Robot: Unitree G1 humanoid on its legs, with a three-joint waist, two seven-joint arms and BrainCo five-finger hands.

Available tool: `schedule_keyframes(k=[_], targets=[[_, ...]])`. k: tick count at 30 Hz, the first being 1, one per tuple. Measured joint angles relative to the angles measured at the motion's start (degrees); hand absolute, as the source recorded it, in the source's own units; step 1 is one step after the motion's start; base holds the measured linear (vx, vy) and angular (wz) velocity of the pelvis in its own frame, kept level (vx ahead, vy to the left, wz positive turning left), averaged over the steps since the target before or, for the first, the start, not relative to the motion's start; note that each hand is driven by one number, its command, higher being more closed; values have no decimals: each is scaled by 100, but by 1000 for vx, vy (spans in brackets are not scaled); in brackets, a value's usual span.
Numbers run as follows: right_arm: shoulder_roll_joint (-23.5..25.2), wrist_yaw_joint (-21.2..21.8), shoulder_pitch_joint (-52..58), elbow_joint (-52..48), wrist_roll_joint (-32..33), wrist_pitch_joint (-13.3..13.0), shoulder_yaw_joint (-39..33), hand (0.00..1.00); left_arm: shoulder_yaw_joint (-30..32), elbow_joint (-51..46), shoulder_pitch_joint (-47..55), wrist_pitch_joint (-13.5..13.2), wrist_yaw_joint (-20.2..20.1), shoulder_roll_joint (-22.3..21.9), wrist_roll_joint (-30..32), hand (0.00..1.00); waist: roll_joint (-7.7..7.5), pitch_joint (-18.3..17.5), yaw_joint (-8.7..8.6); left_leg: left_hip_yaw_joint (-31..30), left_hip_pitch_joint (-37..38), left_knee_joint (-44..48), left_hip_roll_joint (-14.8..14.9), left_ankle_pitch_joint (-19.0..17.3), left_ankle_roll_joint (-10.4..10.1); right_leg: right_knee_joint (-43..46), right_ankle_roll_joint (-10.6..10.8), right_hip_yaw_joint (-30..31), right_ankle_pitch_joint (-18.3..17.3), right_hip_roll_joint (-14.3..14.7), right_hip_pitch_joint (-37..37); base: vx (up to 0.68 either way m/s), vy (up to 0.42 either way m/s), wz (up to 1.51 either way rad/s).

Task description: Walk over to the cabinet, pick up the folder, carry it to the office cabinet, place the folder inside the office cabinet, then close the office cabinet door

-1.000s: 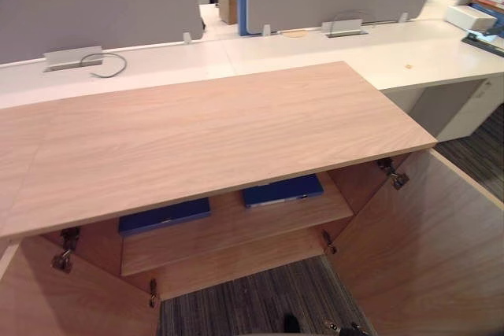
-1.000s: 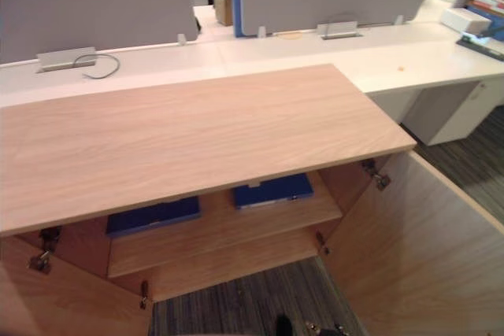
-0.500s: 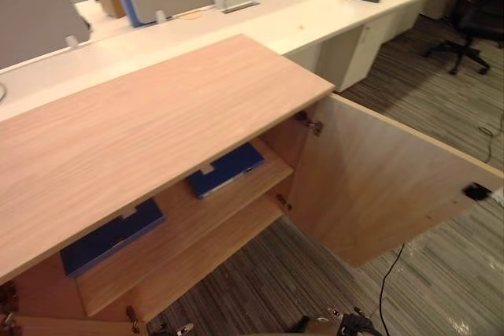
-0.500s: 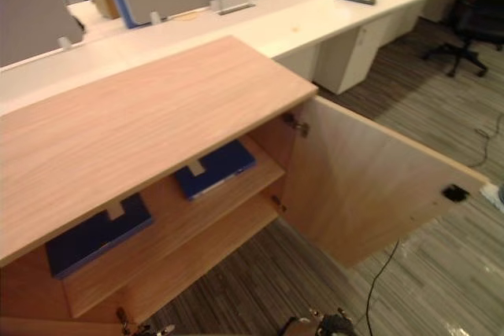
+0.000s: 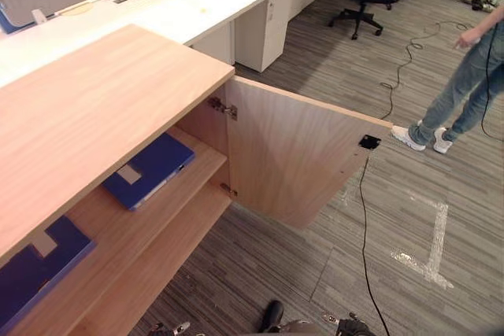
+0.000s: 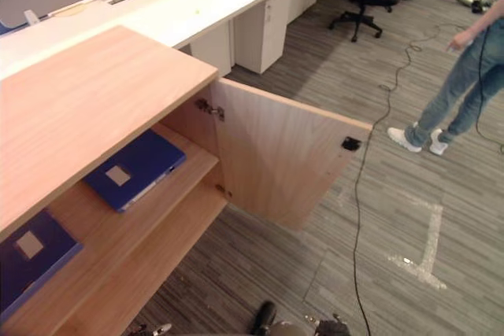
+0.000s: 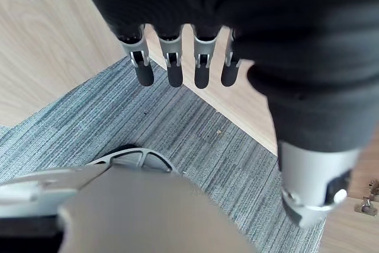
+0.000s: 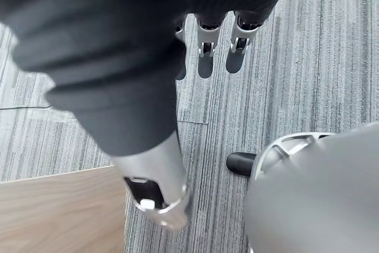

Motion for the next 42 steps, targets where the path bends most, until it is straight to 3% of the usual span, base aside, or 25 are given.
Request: schedule_keyframes(k=[4,9,14,19,21,23,24,25,26,27,31,34,37,42], targets=[[-2,-1,-2,-38,146,-21,17,0,16,-30,-9,0,0,-14,-17,0,4,-4,24,-47,1,-61,-87,0,-1,-264,-16,145,225,22,37,-12,15,-15],[-171,-3,-15,-1003,173,-34,370,0,-129,-100,-73,-2,-3,11,-7,0,62,-30,-13,-108,10,-132,-278,-2,-3,-450,-6,308,475,-80,12,-23,77,-15],[-958,-59,-681,-2289,423,-279,589,0,-310,-222,-140,-56,-17,48,8,0,92,-39,-36,-180,-33,-134,-457,-15,-4,-454,61,443,562,-233,-89,-39,78,-10],[-1743,-195,-1634,-2316,823,-454,589,0,-403,-224,-147,-59,-21,18,-8,0,230,11,-56,-491,-247,73,-523,-15,-4,-449,78,333,603,-375,-147,-20,19,14],[-2180,-239,-2168,-2162,1041,-499,596,0,-435,-249,-128,-60,-30,-77,-14,0,412,18,-56,-684,-426,379,-555,-14,-4,-420,120,242,636,-502,-134,17,-5,25],[-2539,-260,-2732,-1720,1108,-523,732,0,-455,-320,-83,-72,-44,-116,-19,0,449,95,-36,-783,-663,764,-579,-134,8,-414,147,162,660,-694,-73,21,20,29],[-2823,-262,-3162,-1307,1193,-524,817,0,-514,-337,-25,-118,-44,-170,-40,0,611,89,-37,-809,-676,395,-565,-281,106,-410,176,111,680,-730,-64,1,49,31],[-2973,-266,-3386,-1121,1253,-525,870,0,-546,-350,-4,-140,-45,-209,-41,0,714,111,-31,-851,-690,142,-539,-240,78,-403,199,82,697,-730,-61,-19,91,14],[-3242,-262,-3824,-818,1306,-528,961,0,-609,-377,18,-163,-44,-295,-70,0,898,216,5,-940,-699,-140,-503,134,62,-390,264,76,739,-707,-44,-42,113,12],[-3361,-254,-4086,-607,1324,-526,966,0,-664,-403,88,-172,-44,-300,-142,0,947,231,-12,-1000,-707,-147,-605,188,106,-381,301,65,763,-806,-50,-33,113,15],[-3633,-230,-4683,-157,1511,-502,966,0,-669,-467,315,-181,-45,-294,-246,0,954,395,32,-1094,-778,-144,-745,195,122,-312,318,0,777,-961,-106,-23,69,15],[-3853,-118,-5167,134,1514,-468,1040,0,-669,-511,393,-182,-67,-307,-271,0,1045,483,46,-1188,-861,-131,-772,231,177,-259,318,-51,778,-1002,-170,-8,-14,10],[-4194,24,-5473,305,1522,-443,1392,0,-685,-586,393,-196,-111,-371,-288,0,1153,556,44,-1311,-909,-135,-777,269,218,-250,317,-137,778,-1016,-168,-34,-29,14],[-4314,188,-5675,400,1764,-438,1998,0,-735,-596,392,-242,-138,-399,-419,0,1169,645,48,-1378,-908,-147,-773,316,223,-234,315,-153,780,-1013,-154,-59,-30,3]])
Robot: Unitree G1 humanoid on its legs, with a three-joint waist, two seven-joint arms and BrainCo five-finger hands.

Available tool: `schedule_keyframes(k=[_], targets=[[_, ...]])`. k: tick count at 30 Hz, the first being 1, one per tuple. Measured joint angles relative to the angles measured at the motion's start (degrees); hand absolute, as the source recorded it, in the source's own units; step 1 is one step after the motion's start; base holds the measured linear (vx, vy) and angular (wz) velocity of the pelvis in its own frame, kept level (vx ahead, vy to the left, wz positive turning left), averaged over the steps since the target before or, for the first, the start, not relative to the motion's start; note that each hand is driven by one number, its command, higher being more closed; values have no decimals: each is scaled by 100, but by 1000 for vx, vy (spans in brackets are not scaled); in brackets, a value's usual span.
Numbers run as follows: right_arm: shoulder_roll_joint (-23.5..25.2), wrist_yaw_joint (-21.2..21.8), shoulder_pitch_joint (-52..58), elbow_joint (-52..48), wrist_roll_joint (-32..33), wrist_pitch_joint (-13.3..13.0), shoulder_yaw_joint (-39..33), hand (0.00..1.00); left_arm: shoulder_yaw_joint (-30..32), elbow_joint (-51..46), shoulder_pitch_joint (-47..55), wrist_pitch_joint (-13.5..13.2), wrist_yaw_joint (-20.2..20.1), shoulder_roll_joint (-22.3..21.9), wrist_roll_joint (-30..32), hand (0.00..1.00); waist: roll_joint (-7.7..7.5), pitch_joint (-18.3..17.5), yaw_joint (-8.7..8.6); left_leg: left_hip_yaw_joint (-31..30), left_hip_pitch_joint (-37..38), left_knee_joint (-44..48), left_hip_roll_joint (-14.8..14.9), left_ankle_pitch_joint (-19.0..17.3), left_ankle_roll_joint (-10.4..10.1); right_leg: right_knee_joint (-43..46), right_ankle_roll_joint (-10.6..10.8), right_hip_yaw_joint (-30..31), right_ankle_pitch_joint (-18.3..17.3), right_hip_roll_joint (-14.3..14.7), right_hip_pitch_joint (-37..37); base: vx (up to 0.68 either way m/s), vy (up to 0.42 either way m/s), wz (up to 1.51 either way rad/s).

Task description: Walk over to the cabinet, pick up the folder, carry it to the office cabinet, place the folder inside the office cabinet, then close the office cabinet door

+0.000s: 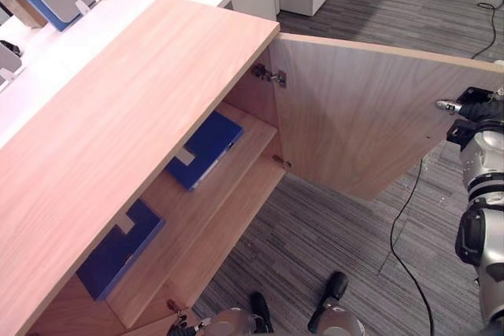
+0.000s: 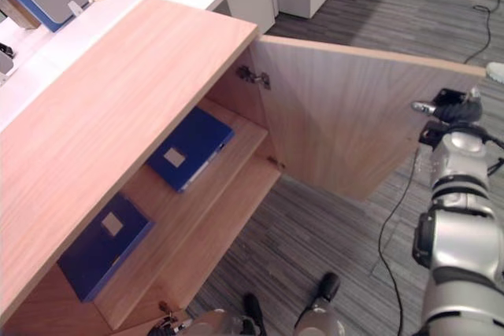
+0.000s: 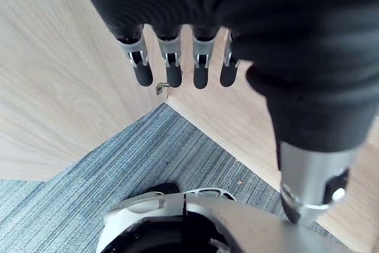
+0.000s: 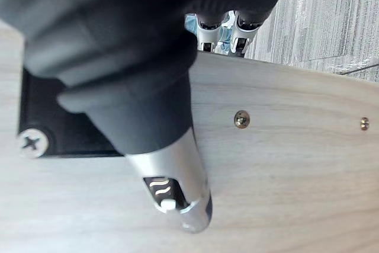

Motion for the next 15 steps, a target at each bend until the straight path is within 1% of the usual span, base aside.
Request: schedule_keyframes(k=[2,4,6,7,8,10,12,13,14,15], targets=[[-33,107,10,-133,244,12,482,0,-15,2,2,-22,-4,7,-20,0,-8,24,-12,-3,2,-10,4,28,-8,-8,-10,8,8,8,-1,-95,-42,-1],[-155,281,126,-492,386,47,833,0,-14,1,2,-27,-25,12,-19,0,-17,80,-62,4,6,-31,10,47,-21,-46,-25,31,21,28,-4,-77,-41,-8],[-469,616,557,-1472,562,62,1464,0,-13,1,2,-31,-57,36,-17,0,-41,146,-138,80,18,-78,41,64,-44,-182,-57,132,81,115,-6,-89,-58,-23],[-555,727,692,-1717,673,63,1610,0,-14,4,3,-30,-83,51,-16,0,-45,150,-166,109,23,-79,61,66,-48,-181,-57,158,81,138,-16,-70,-74,-25],[-685,872,983,-2141,830,67,1892,0,-27,23,3,-28,-136,103,15,0,-51,153,-229,142,48,-80,112,67,-63,-181,-59,194,78,169,-16,-38,-78,-28],[-1066,1109,1355,-2696,906,91,2520,0,-36,43,3,-30,-218,152,88,0,-70,164,-253,261,118,-95,208,66,-124,-182,-87,312,50,272,-24,-21,-75,-35],[-1866,1692,1682,-3608,840,155,3678,0,-16,54,-1,-38,-325,252,216,0,-109,161,-377,315,124,-91,322,76,-147,-186,-159,386,-1,409,-68,-11,-101,-27],[-2070,1859,1785,-3871,824,161,3919,0,-14,56,-2,-40,-347,277,254,0,-130,152,-398,316,126,-92,353,86,-161,-186,-179,405,-16,447,-76,5,-93,-22],[-2337,2227,2031,-4360,690,162,4219,0,12,67,-1,-50,-387,315,303,0,-214,108,-421,315,128,-97,410,134,-198,-186,-222,443,-46,517,-107,13,-80,-19],[-2436,2412,2172,-4606,616,165,4360,0,26,64,-5,-59,-399,345,322,0,-264,88,-426,314,129,-98,425,153,-195,-186,-237,445,-57,550,-112,24,-94,-17]])
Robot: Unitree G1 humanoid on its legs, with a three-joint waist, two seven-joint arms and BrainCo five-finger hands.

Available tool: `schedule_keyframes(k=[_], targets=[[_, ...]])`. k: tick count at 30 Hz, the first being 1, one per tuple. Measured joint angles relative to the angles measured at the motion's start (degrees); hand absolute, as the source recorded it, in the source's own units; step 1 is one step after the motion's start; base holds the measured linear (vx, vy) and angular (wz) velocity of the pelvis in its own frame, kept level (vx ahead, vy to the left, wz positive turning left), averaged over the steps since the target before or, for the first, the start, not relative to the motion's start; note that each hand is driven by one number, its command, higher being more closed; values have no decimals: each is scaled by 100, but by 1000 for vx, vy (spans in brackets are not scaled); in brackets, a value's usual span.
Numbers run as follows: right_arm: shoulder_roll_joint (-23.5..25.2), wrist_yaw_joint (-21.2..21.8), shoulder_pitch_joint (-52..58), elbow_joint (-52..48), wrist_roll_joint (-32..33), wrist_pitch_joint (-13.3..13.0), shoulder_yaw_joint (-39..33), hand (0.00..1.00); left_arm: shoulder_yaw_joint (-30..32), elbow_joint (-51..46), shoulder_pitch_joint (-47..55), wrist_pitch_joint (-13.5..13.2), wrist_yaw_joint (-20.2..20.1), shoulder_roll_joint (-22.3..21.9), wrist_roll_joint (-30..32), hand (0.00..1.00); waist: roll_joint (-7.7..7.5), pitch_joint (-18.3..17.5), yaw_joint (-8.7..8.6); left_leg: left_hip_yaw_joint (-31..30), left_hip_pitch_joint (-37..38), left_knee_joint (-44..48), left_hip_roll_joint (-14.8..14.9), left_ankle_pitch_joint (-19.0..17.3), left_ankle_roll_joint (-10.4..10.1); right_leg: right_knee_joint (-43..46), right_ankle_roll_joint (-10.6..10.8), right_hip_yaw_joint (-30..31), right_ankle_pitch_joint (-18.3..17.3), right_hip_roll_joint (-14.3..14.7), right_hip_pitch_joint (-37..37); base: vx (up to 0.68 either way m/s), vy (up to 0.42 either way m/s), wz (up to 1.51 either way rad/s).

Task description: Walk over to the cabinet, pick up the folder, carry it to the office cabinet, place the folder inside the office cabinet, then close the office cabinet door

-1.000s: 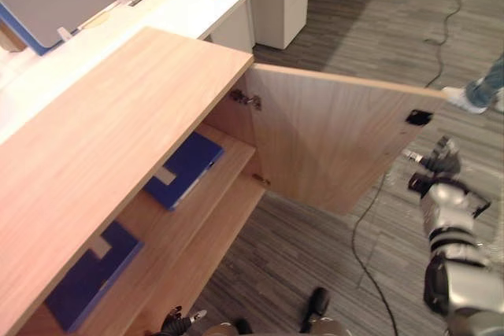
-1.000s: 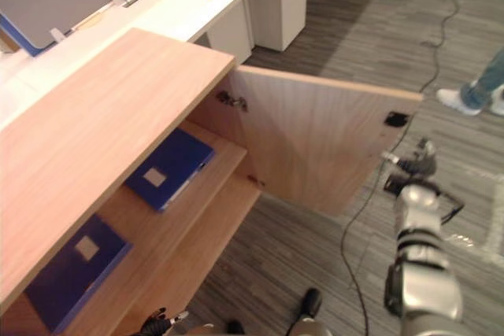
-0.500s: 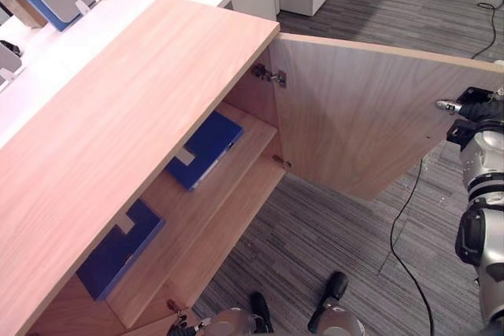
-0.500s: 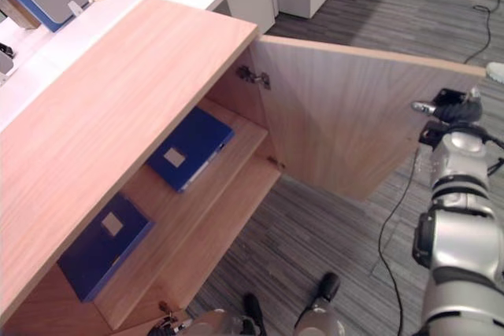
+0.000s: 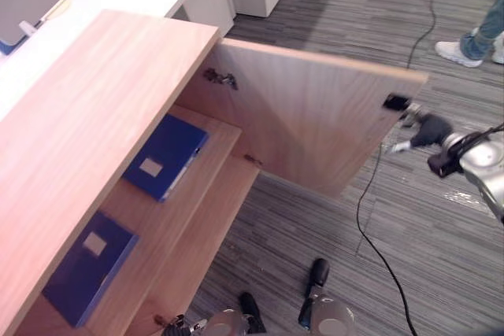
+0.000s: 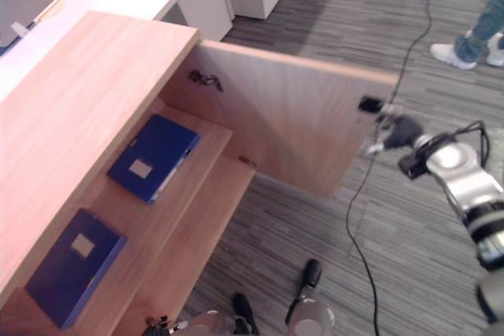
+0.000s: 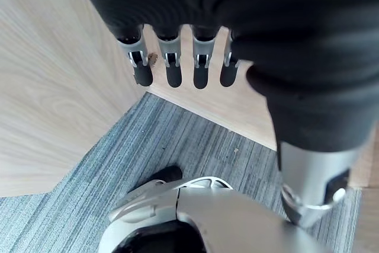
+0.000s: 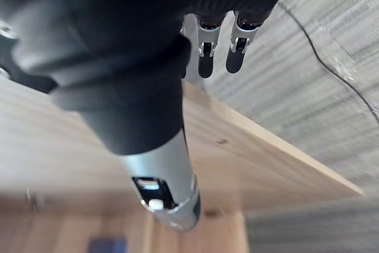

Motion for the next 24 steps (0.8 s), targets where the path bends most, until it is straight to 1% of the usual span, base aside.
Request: schedule_keyframes(k=[2,3,4,6,8,10,12,13,15,17,18,21,23,24], targets=[[-135,693,636,-937,-205,-51,66,0,8,5,-58,-40,-90,51,118,0,-195,-100,-21,-14,-8,-32,51,160,18,1,-69,0,-48,68,-17,32,-87,-3],[-173,866,800,-1179,-242,-55,65,0,-1,3,-84,-41,-131,44,149,0,-235,-125,-17,-18,-1,-32,69,181,20,1,-79,4,-55,85,-15,43,-80,4],[-272,1272,1281,-1815,-347,-66,51,0,-2,-6,-132,-58,-214,22,254,0,-301,-182,19,-25,9,-42,112,203,25,2,-105,-2,-72,135,-12,35,-46,3],[-329,1570,1693,-2273,-446,-74,-18,0,18,-5,-134,-73,-249,47,314,0,-359,-204,42,-25,26,-85,119,233,24,2,-108,-5,-74,147,-10,15,-17,2],[-409,1696,1952,-2624,-518,-81,-161,0,77,-6,-137,-72,-256,61,339,0,-432,-210,41,-14,68,-117,106,234,22,0,-89,17,-87,145,-5,-13,17,-3],[-413,1707,2109,-2922,-642,-108,-454,0,87,0,-124,-65,-255,104,355,0,-514,-249,38,-5,81,-120,92,231,22,-9,-86,37,-88,134,-3,-45,44,-7],[-444,1630,2264,-3437,-643,-225,-862,0,161,-5,-121,-57,-256,171,392,0,-679,-369,49,17,85,-126,97,164,1,-30,-97,102,-98,153,-47,-65,47,-13],[-449,1609,2265,-3570,-639,-253,-914,0,197,-4,-121,-55,-256,177,401,0,-706,-393,55,21,85,-139,106,120,-21,-30,-101,128,-100,171,-62,-58,48,-18],[-449,1563,2270,-4033,-617,-346,-899,0,235,0,-120,-41,-256,271,444,0,-863,-498,76,72,71,-189,109,72,-40,-31,-91,182,-94,179,-105,-55,47,-15],[-449,1560,2285,-4251,-540,-397,-853,0,282,20,-121,-31,-255,307,495,0,-940,-569,90,64,67,-203,113,72,-39,-30,-82,185,-83,167,-109,-32,42,-1],[-449,1558,2282,-4325,-481,-412,-800,0,298,31,-121,-29,-255,313,544,0,-967,-615,112,51,65,-203,102,72,-40,-30,-64,181,-33,154,-107,-6,60,4],[-363,1558,2273,-4269,-439,-424,-433,0,294,35,-131,-27,-256,306,648,0,-962,-713,211,-22,4,-199,91,73,-43,-26,-79,112,5,132,-118,39,62,14],[-76,1561,2261,-3966,-451,-417,-187,0,294,51,-142,-21,-256,304,708,0,-960,-719,259,-99,-34,-199,90,87,-62,-6,-103,29,31,119,-114,53,38,21],[169,1551,2245,-3657,-568,-404,-13,0,294,89,-157,-13,-256,302,725,0,-953,-729,295,-164,-49,-197,88,104,-87,-1,-116,-22,41,111,-100,60,38,18]])
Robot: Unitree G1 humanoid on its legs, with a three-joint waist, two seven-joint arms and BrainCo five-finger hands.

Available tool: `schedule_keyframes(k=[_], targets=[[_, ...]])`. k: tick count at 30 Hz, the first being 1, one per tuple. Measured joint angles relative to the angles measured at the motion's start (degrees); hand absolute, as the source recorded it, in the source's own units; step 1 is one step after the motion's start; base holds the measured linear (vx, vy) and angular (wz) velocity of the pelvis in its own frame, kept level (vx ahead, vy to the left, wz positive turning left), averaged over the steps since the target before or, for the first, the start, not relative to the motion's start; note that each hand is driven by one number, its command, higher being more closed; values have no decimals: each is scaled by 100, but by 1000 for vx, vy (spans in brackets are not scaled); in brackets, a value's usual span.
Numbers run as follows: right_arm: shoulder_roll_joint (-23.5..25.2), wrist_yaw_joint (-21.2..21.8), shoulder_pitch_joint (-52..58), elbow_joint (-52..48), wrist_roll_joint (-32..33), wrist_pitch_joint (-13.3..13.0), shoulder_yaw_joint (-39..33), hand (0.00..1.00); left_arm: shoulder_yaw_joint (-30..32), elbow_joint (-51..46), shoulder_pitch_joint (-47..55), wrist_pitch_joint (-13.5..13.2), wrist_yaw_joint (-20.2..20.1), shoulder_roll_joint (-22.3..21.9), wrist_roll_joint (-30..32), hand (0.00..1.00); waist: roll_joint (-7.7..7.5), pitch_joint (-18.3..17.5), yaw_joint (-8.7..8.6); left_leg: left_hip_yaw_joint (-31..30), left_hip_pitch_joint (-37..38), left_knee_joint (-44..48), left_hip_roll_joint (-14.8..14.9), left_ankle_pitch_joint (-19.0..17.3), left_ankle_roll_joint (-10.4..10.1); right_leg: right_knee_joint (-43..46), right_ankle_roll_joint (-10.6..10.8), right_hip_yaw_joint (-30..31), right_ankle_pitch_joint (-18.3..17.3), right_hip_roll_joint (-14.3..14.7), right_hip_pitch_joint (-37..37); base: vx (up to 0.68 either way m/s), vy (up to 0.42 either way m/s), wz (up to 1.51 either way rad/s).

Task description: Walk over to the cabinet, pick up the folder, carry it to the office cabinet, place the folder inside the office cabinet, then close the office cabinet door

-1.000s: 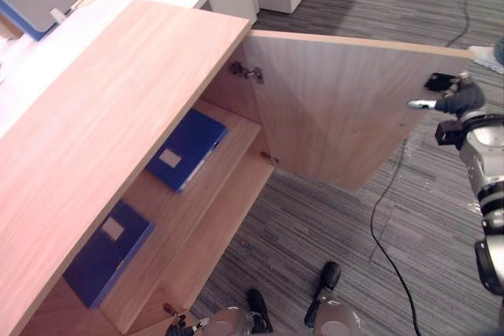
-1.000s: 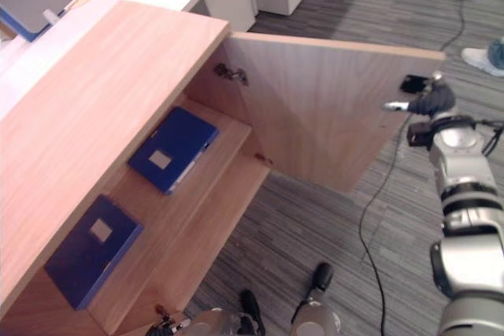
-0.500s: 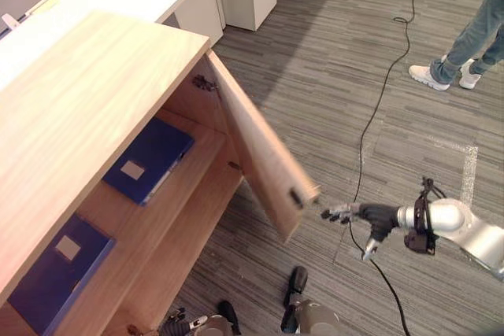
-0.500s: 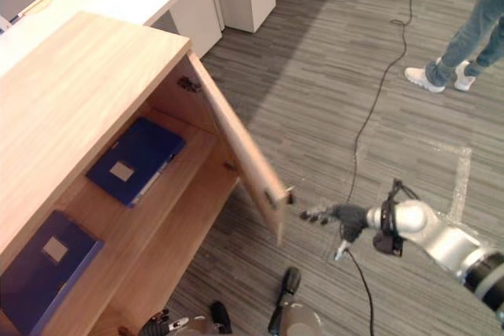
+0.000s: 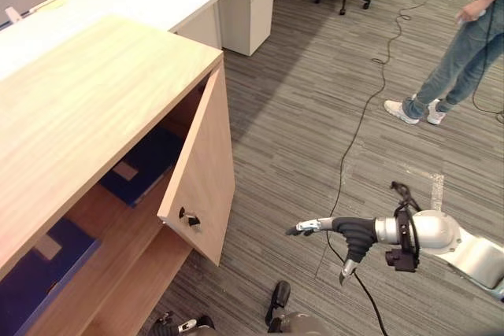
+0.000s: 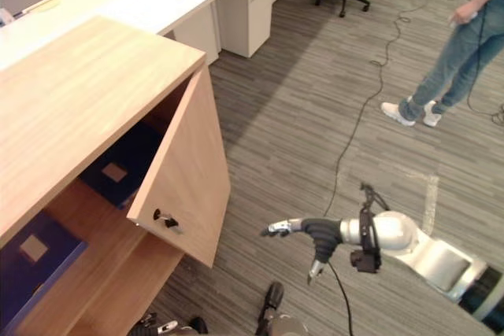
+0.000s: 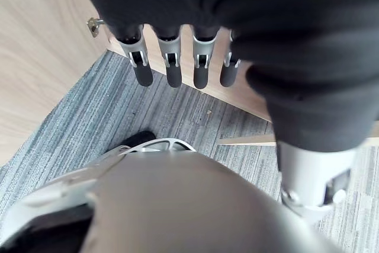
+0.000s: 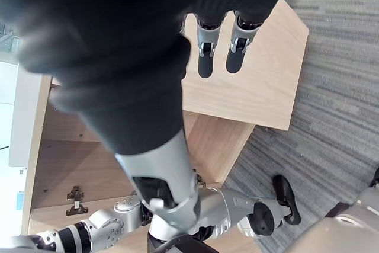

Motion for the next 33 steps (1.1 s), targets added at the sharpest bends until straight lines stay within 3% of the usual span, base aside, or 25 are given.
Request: schedule_keyframes(k=[3,7,8,10,12,15,19,21,22,24,25,28,29,30,31,32,33], targets=[[637,-12,-114,857,-674,49,431,0,3,13,-21,45,5,-12,4,0,0,-45,100,-88,-56,15,-16,4,1,0,2,-95,3,-32,6,69,58,20],[1903,-162,-124,2384,-1618,83,535,0,-19,11,-62,80,17,-25,3,0,3,-68,234,-195,-45,17,-67,12,-4,0,24,-201,-2,-98,82,39,64,17],[2532,-280,-150,3175,-1897,93,488,0,-50,14,-74,105,26,-30,1,0,7,-91,249,-274,-51,12,-91,15,2,0,47,-266,-7,-131,119,19,76,26],[3229,-498,-151,4141,-2077,115,367,0,-118,15,-84,135,64,-19,-12,0,7,-115,248,-361,-40,6,-106,14,5,-1,77,-348,-20,-158,185,8,68,26],[4430,-1069,-165,5757,-2381,181,-410,0,-141,18,-102,162,130,-45,-23,0,26,-158,283,-437,-46,0,-144,15,15,0,107,-424,-19,-211,219,0,71,19],[5438,-2000,-230,7259,-2784,286,-1779,0,-148,21,-134,217,214,-108,-117,0,70,-178,330,-489,-18,-10,-216,20,46,2,157,-484,-3,-292,287,10,80,14],[5652,-2692,113,7864,-2739,560,-2848,0,-256,18,-147,258,342,-130,-88,0,111,-214,309,-820,164,-106,-374,49,144,203,363,-835,-147,-525,568,34,96,48],[5597,-2788,502,7868,-2594,622,-3419,0,-342,14,-155,258,344,-118,30,0,124,-220,212,-1157,241,-181,-546,25,307,1231,528,-1095,-622,-1052,474,83,224,98],[5588,-2801,713,7873,-2538,654,-3715,0,-385,21,-153,259,344,-95,43,0,99,-232,212,-1340,300,-249,-687,68,384,1983,520,-1011,-825,-1406,313,72,208,79],[5623,-2823,883,7955,-2531,700,-4077,0,-531,16,-134,258,341,-27,43,0,57,-220,207,-1597,338,-330,-840,152,442,2767,413,-411,-852,-1736,24,67,199,75],[5672,-2830,925,8032,-2505,705,-4187,0,-597,17,-110,259,338,35,40,0,26,-239,202,-1731,338,-374,-896,187,480,2924,376,-44,-827,-1769,-47,83,190,86],[5924,-2846,1097,8119,-2279,707,-4732,0,-638,16,-17,268,337,140,38,0,-102,-289,171,-2246,328,-507,-943,315,519,2942,303,825,-807,-1610,5,79,76,76],[5967,-2859,1145,8120,-2201,706,-4853,0,-623,19,-18,276,337,151,37,0,-119,-301,146,-2430,341,-561,-900,375,540,2979,186,1046,-859,-1517,-15,121,-24,109],[6033,-2881,1192,8147,-2100,719,-5040,0,-581,25,-34,298,336,152,32,0,-88,-281,63,-2742,277,-567,-772,415,516,2853,281,1475,-1357,-1179,28,113,-72,98],[6058,-2880,1228,8148,-2099,722,-5103,0,-514,33,-49,311,336,146,22,0,-80,-276,23,-2900,219,-554,-702,429,488,2725,348,1715,-1545,-951,41,112,-146,114],[6117,-2881,1258,8142,-2076,718,-5242,0,-401,132,-147,321,336,144,7,0,-86,-236,-28,-3170,162,-554,-593,447,434,2472,493,2158,-1753,-498,24,85,-198,113],[6179,-2880,1279,8141,-2072,715,-5334,0,-270,233,-238,337,336,139,1,0,-176,-194,-103,-3415,127,-537,-590,450,379,2178,573,2599,-1812,-192,1,75,-218,113]])
